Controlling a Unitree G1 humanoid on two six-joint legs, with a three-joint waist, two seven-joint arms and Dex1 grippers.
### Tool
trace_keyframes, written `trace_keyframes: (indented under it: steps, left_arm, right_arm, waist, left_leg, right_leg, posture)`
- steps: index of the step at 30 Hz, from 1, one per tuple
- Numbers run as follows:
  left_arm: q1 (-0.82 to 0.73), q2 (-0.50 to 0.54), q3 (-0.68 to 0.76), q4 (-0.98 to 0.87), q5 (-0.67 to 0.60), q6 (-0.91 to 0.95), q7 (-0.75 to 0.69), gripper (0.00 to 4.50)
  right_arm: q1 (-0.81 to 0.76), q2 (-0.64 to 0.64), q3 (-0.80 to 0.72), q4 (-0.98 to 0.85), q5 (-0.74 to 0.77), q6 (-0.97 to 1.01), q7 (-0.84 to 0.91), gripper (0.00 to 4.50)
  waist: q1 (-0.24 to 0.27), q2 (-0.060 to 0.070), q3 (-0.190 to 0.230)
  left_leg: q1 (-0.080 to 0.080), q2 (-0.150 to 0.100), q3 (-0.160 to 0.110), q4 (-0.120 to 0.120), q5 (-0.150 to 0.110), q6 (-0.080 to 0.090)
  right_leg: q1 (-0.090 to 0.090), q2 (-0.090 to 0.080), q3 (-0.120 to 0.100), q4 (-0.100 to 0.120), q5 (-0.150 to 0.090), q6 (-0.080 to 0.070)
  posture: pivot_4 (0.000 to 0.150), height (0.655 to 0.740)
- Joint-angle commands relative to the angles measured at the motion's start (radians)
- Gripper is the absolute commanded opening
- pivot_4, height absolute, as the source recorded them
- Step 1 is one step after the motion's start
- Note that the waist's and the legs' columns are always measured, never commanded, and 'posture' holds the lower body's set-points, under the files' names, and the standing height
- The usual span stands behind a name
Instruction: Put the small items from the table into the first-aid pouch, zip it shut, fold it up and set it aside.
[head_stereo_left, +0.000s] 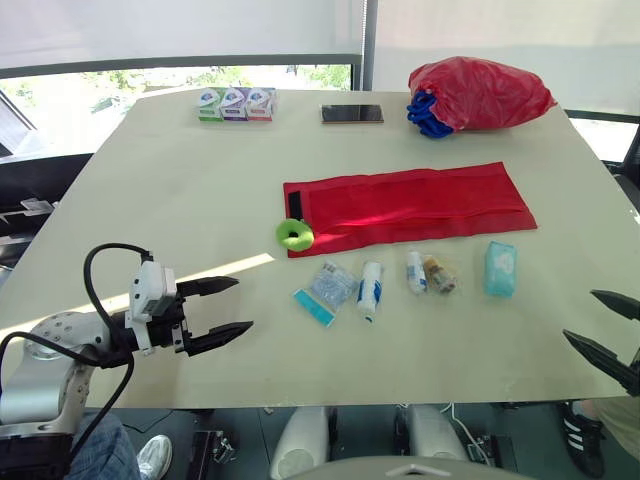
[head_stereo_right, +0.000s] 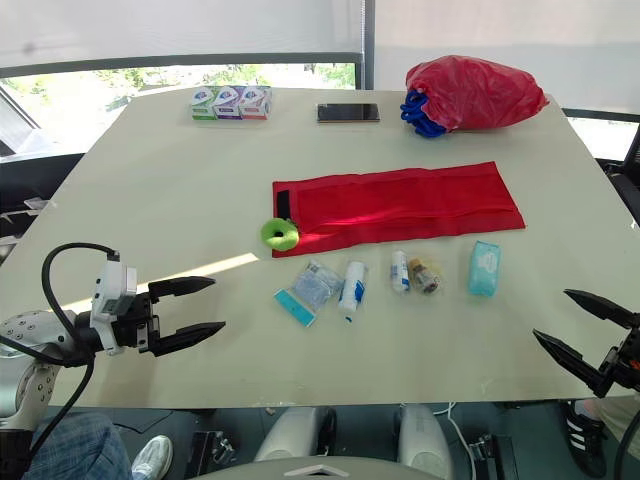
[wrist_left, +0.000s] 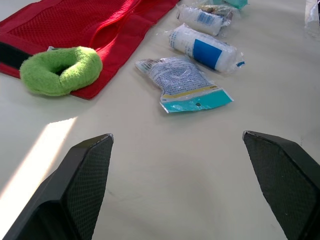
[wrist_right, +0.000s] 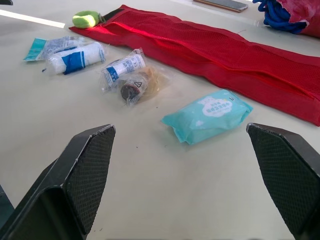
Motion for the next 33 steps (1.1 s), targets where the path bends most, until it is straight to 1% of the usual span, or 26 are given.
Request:
trace_keyframes:
  steps: [1, 12, 20, 23, 28, 31, 33]
  left_arm:
    - [-0.023, 0.014, 0.021, -0.003, -0.001, -0.010, 0.002, 4.42]
    - [-0.075, 0.002, -0.016, 0.004, 0.013, 0.003, 0.016, 4.42]
    - [-0.083, -0.004, -0.040, -0.006, 0.014, 0.009, 0.030, 4.42]
    - [-0.104, -0.006, -0.061, -0.026, -0.005, 0.073, 0.053, 4.42]
    - [-0.172, -0.021, -0.120, -0.077, 0.015, 0.193, 0.161, 4.42]
    - [-0.208, -0.034, -0.152, -0.117, -0.003, 0.263, 0.203, 4.42]
    - [-0.240, -0.033, -0.178, -0.140, -0.041, 0.356, 0.211, 4.42]
  right_arm:
    - [-0.009, -0.012, -0.029, -0.006, 0.014, -0.015, 0.003, 4.50]
    - [-0.031, -0.010, -0.011, 0.005, 0.000, -0.014, 0.012, 4.50]
    - [-0.027, 0.006, 0.007, -0.052, 0.002, -0.005, -0.009, 4.50]
    - [-0.015, 0.018, 0.034, -0.143, 0.027, 0.024, -0.033, 4.50]
    - [-0.010, 0.030, 0.096, -0.318, 0.068, 0.087, -0.099, 4.50]
    - [-0.014, 0.022, 0.120, -0.412, 0.107, 0.142, -0.150, 4.50]
    - [-0.029, 0.007, 0.140, -0.469, 0.123, 0.184, -0.192, 4.50]
  waist:
    - [0.000, 0.000, 0.000]
    - [-0.001, 0.000, 0.000]
    - [0.000, 0.000, 0.000]
    - [0.000, 0.000, 0.000]
    - [0.001, 0.000, 0.000]
    - [0.001, 0.000, 0.000]
    - [0.001, 0.000, 0.000]
  left_leg:
    - [0.000, 0.000, 0.000, 0.000, 0.000, 0.000]
    - [-0.001, 0.000, -0.001, -0.001, 0.000, 0.000]
    - [0.000, 0.000, -0.001, -0.002, 0.000, 0.000]
    - [-0.001, 0.000, -0.001, -0.002, 0.000, 0.000]
    - [-0.001, -0.001, -0.001, -0.002, 0.000, 0.000]
    - [-0.001, -0.001, -0.002, -0.002, 0.000, 0.000]
    - [-0.002, -0.001, -0.002, -0.002, 0.000, 0.000]
  right_leg:
    - [0.000, 0.000, 0.000, 0.000, 0.000, 0.000]
    - [0.000, -0.002, -0.001, -0.001, 0.000, 0.000]
    - [0.000, -0.004, -0.002, -0.002, 0.000, 0.000]
    - [0.000, -0.005, -0.003, -0.002, 0.000, 0.000]
    - [0.000, -0.005, -0.004, -0.002, 0.000, 0.000]
    - [0.000, -0.005, -0.005, -0.002, 0.000, 0.000]
    - [0.000, -0.005, -0.006, -0.002, 0.000, 0.000]
  posture:
    - [0.150, 0.7400]
    - [0.150, 0.7400]
    - [0.150, 0.7400]
    - [0.150, 0.7400]
    - [0.150, 0.7400]
    - [0.150, 0.7400]
    - [0.150, 0.7400]
